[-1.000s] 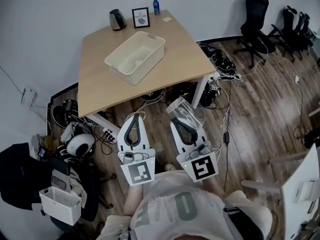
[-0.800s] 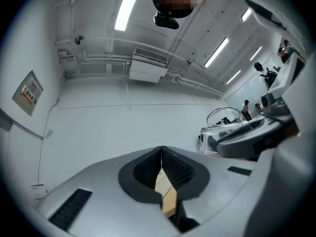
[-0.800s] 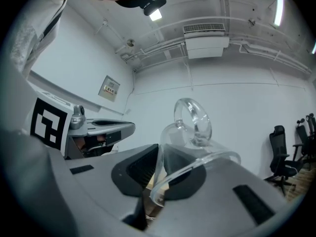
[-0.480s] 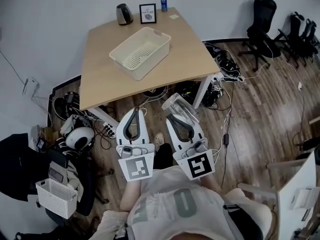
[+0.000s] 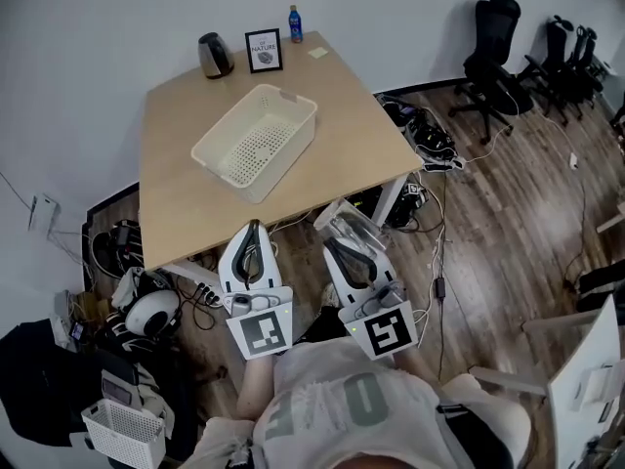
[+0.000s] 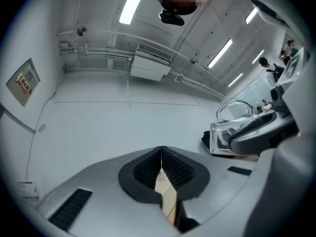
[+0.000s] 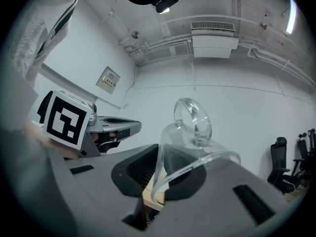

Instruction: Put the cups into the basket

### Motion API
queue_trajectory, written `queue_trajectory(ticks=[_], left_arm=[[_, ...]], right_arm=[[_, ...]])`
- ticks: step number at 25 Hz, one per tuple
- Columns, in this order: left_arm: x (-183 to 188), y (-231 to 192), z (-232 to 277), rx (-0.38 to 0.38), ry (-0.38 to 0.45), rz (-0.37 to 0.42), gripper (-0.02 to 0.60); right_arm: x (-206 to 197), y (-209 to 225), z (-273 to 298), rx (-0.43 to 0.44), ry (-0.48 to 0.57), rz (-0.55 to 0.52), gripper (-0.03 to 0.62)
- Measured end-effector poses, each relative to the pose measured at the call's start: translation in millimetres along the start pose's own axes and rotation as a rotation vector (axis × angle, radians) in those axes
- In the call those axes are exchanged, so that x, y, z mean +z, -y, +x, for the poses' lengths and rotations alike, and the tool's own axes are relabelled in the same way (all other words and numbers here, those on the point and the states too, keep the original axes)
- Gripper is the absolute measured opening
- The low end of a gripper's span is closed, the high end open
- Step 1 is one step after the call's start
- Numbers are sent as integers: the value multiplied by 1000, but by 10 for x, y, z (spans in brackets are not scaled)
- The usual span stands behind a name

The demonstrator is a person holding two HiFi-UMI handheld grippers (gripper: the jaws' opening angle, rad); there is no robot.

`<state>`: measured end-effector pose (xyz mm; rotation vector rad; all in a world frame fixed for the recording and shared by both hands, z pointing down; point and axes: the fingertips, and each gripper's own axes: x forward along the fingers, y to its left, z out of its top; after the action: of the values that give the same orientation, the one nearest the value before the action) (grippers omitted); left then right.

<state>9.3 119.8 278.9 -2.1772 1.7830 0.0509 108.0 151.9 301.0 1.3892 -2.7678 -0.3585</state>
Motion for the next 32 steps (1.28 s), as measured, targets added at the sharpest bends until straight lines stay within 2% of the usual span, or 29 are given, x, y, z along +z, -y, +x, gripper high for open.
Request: queue_trajectory(ticks=[7,15,21,26,32], left_arm=[[-170,-237,705,5,-7,29,11],[-432,-662,1210,71,-32,-10,11],[-539,-895,1505,128,-2,-19,11],[-642,-1093,1589,162,-32,4,11],[-713,-1329,1676,210,-19,23,11]], right_arm=[[-64,423,667,-4,-20,19,21],[-107,670,1355,27,-33,-8,21],[-201,762,1684,64,-41,-28,21],[-297,887,1900,60,-57,-33,21],[-405,931,1904,42,-86,-26,21]])
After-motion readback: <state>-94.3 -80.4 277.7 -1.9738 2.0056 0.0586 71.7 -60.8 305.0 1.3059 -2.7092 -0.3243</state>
